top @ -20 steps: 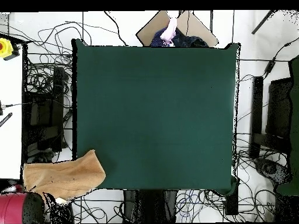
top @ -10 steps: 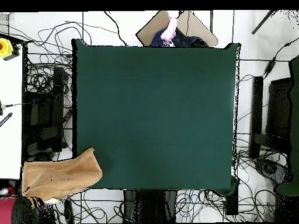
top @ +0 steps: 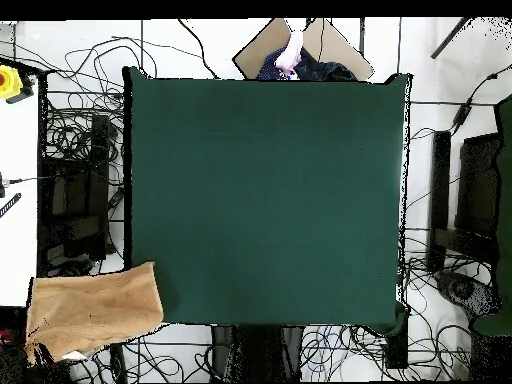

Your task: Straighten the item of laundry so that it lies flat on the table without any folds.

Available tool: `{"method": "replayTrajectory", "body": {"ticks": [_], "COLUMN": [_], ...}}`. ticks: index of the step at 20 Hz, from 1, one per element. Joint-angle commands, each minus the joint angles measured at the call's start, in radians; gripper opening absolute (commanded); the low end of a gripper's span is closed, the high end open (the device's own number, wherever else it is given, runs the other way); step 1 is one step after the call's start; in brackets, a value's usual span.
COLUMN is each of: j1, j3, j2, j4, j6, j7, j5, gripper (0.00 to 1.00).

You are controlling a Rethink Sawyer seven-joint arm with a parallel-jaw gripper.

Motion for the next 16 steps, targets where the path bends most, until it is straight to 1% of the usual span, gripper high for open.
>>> {"method": "replayTrajectory", "body": {"ticks": [1,6,10,13,16], "j1": [0.008,0.017,0.027,0.02,0.02], "j3": [0.066,0.072,0.076,0.093,0.098], "j2": [0.024,0.026,0.045,0.058,0.071], "j4": [-0.062,-0.081,-0.128,-0.128,-0.144], "j6": [0.075,0.087,0.115,0.088,0.089], "j7": [0.366,0.41,0.47,0.475,0.5], "j5": [0.049,0.045,0.039,0.052,0.052], "gripper": [0.0,0.0,0.0,0.0,0.0]}}
